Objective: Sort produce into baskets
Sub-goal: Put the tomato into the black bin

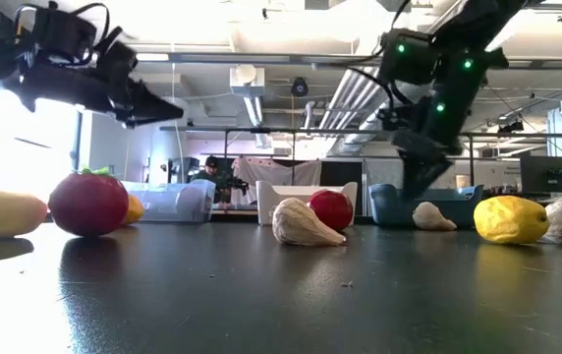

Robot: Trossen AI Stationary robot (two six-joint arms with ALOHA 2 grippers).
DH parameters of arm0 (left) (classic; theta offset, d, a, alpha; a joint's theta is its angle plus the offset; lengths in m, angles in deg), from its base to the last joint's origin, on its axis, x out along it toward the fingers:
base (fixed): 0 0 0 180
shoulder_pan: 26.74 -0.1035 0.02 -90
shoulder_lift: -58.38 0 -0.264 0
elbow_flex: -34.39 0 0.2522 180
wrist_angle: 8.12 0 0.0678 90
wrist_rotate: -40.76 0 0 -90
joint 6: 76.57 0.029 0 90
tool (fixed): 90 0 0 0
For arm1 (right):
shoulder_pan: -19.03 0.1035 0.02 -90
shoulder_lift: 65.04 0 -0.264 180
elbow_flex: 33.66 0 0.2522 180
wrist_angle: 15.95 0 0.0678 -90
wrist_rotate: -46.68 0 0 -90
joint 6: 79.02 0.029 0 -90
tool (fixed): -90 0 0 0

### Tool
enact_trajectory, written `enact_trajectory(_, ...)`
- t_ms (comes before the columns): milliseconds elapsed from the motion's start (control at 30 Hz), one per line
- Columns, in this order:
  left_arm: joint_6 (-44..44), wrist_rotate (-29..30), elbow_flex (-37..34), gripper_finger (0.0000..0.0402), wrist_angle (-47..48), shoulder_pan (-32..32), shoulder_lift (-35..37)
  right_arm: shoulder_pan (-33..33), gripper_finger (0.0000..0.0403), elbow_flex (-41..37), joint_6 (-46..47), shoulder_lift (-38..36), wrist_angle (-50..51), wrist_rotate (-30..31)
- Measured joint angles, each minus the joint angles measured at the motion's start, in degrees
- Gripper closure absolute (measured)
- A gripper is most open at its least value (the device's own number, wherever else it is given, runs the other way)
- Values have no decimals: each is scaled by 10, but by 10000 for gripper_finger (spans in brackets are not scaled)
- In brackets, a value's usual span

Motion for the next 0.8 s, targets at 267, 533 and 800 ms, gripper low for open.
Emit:
enact_trajectory(267,14,0,63,398,32,88,0,49,386,-63,-45,0,-293,-23)
enact_trajectory(533,24,36,184,401,266,174,0,58,376,-117,-67,0,-478,20)
enact_trajectory(800,-26,114,247,401,417,263,0,58,401,-136,-41,0,-553,17)
